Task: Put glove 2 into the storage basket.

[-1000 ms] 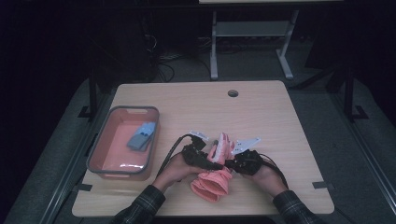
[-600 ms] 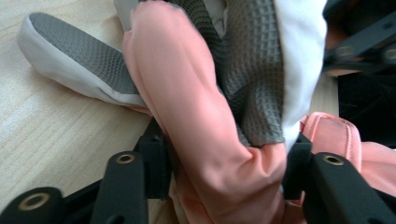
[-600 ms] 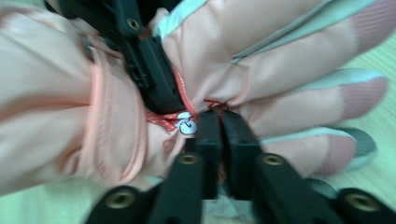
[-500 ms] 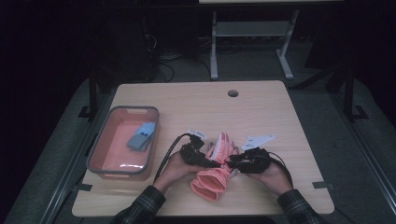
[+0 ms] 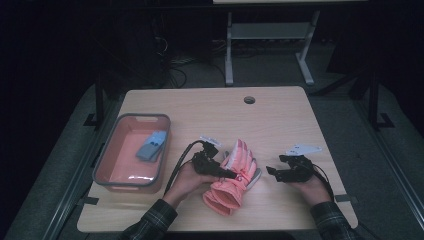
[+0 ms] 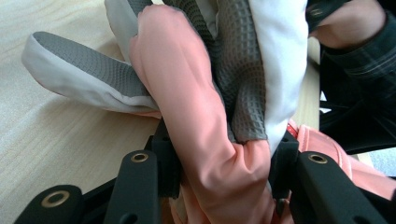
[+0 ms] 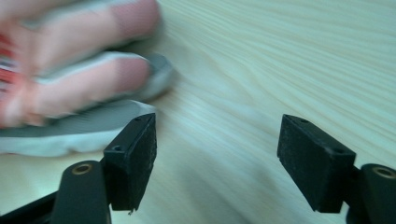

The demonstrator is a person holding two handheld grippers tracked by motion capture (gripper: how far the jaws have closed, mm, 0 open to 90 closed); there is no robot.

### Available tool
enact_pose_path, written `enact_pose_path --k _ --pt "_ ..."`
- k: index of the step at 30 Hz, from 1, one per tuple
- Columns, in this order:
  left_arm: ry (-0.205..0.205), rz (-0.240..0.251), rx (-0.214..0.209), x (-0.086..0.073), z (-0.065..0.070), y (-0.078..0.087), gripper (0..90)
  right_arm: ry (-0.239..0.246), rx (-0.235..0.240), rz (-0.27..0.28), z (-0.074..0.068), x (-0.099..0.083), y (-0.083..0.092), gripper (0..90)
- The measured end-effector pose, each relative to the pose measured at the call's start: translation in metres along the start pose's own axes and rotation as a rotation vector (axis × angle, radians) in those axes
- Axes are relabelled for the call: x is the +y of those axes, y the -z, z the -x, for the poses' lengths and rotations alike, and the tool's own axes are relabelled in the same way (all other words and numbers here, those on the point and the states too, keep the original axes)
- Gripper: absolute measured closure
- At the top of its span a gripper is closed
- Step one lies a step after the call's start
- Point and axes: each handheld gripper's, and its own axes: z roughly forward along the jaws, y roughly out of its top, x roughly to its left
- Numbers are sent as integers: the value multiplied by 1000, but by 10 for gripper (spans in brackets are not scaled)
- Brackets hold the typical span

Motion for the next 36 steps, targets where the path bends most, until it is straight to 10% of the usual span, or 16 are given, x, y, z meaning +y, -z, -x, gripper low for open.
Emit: enact_pose_path --k 20,36 --pt "-64 20 71 11 19 36 569 10 -54 -42 -5 -7 -18 137" --pt "-40 70 133 20 19 100 565 14 -52 -43 -5 -7 -18 133"
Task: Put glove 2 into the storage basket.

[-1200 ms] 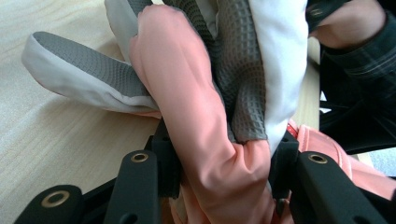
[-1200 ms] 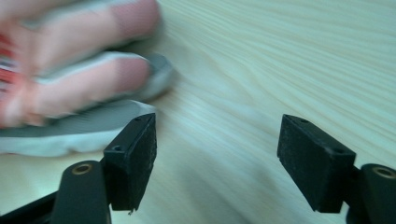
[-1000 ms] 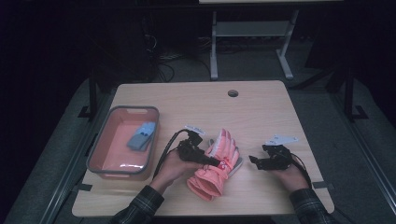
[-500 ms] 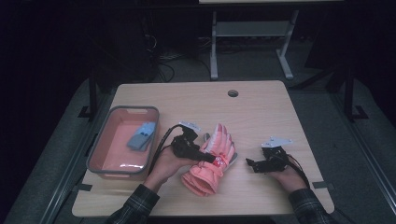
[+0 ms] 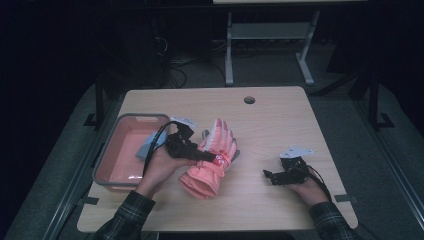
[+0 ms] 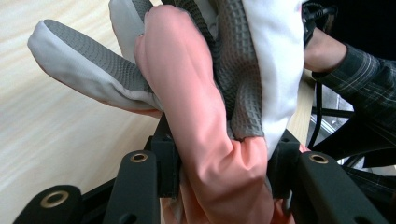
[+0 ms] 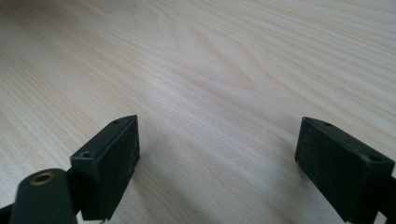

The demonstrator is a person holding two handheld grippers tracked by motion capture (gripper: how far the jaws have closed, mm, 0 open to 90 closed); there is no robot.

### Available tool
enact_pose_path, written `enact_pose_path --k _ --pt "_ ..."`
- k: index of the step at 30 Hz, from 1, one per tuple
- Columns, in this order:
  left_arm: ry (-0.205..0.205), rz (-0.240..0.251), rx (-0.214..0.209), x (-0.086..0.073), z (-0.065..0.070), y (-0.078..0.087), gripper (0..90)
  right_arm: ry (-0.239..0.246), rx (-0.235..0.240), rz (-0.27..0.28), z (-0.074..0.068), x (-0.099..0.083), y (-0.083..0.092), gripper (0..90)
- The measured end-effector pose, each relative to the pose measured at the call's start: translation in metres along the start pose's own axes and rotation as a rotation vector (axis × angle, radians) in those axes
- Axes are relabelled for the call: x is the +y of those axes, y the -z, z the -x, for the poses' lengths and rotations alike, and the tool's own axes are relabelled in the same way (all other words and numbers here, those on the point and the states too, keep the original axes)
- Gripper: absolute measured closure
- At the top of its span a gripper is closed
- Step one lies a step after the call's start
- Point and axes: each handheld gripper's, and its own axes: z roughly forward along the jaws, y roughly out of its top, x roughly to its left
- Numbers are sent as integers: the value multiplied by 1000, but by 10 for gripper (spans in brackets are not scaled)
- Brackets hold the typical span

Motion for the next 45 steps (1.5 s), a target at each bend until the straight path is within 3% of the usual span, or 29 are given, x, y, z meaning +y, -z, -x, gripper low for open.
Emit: enact_pose_path --k 10,23,33,38,45 --pt "41 57 25 5 -14 45 562 1 0 -1 0 0 0 133" --pt "101 105 80 -5 -37 101 557 0 0 0 0 0 0 133" --pt "155 147 155 -21 -56 144 557 -1 0 0 0 0 0 133" --pt "187 161 213 -33 -69 162 556 -1 0 -1 0 0 0 133" --pt "221 157 272 -46 -86 167 553 -1 0 0 0 0 0 133"
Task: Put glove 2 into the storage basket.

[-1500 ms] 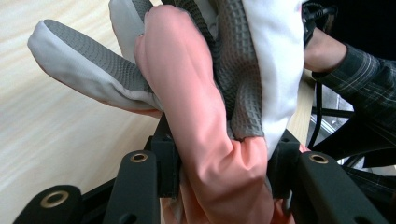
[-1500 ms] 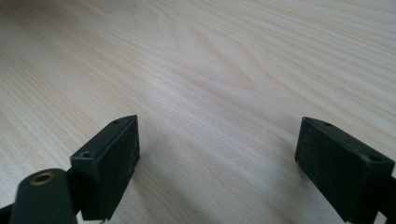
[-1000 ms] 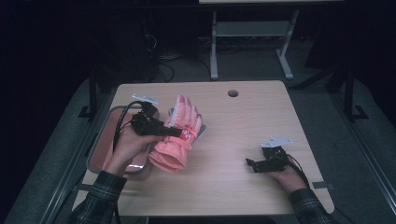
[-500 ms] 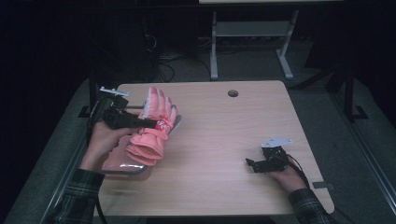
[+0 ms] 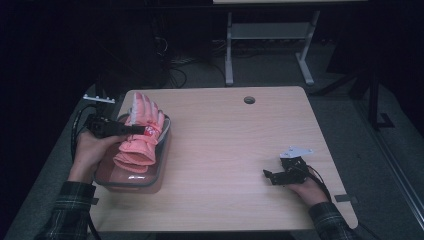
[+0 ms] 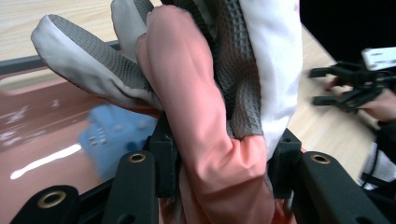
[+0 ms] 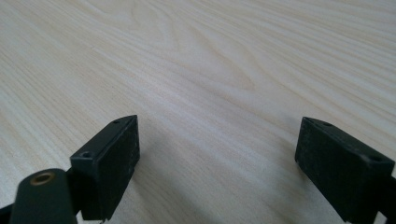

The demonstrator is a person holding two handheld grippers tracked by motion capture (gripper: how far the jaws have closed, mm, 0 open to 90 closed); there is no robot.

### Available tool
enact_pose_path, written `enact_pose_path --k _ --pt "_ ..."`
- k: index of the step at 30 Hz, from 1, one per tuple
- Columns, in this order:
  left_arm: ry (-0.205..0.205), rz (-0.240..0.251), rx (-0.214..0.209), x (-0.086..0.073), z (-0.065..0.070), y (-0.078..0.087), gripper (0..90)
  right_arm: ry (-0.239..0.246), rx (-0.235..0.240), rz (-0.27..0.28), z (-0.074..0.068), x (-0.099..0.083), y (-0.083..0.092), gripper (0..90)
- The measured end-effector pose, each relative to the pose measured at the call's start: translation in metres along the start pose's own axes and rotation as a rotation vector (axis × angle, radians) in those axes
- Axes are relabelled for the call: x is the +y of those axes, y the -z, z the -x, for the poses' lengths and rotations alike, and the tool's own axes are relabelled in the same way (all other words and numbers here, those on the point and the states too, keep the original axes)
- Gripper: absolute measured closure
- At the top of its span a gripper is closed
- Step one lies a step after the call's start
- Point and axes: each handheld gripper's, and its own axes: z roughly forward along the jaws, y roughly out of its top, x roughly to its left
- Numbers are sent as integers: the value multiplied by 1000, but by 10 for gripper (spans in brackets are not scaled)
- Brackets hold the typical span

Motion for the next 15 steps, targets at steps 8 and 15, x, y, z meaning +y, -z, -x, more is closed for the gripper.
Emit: enact_pose_path --k 8,15 --pt "24 -38 53 -13 -20 -16 547 0 0 0 0 0 0 133" --pt "33 -84 62 -27 -29 -40 534 0 0 0 0 0 0 133"
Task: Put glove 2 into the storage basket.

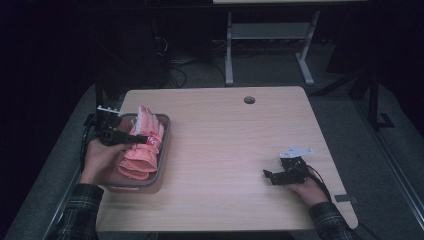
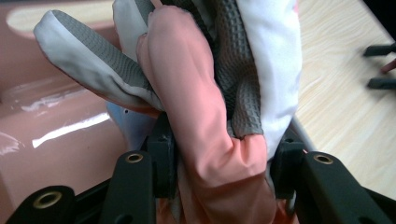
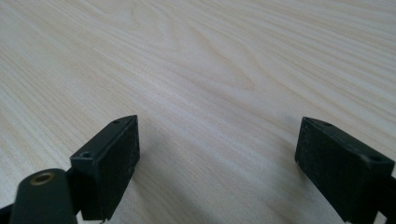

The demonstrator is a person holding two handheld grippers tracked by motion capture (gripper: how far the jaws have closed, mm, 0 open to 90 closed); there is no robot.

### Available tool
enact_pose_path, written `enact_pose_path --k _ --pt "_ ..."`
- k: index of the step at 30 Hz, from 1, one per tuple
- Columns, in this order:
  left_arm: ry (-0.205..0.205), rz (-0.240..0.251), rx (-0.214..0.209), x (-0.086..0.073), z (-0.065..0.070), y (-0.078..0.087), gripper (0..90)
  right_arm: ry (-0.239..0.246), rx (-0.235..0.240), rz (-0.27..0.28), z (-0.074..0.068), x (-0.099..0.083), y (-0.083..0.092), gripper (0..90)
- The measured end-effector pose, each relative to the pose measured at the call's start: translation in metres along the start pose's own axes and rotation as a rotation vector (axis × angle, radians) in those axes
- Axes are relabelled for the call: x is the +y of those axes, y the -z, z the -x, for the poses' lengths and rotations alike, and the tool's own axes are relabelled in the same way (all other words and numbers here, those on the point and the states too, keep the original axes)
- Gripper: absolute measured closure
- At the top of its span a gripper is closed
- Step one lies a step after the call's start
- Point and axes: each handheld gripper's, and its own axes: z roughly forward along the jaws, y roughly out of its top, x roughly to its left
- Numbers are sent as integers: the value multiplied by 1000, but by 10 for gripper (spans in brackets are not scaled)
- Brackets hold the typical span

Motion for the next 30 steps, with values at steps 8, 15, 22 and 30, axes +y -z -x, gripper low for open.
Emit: enact_pose_path --k 8,15,22,30 --pt "4 -25 -7 -15 -10 -14 514 0 0 0 0 0 0 133" --pt "18 -8 -31 -20 -16 -13 378 0 0 0 0 0 0 133" --pt "-10 5 1 -16 -11 -5 218 0 0 0 0 0 0 133" --pt "-41 43 55 -12 -5 13 134 0 0 0 0 0 0 133"
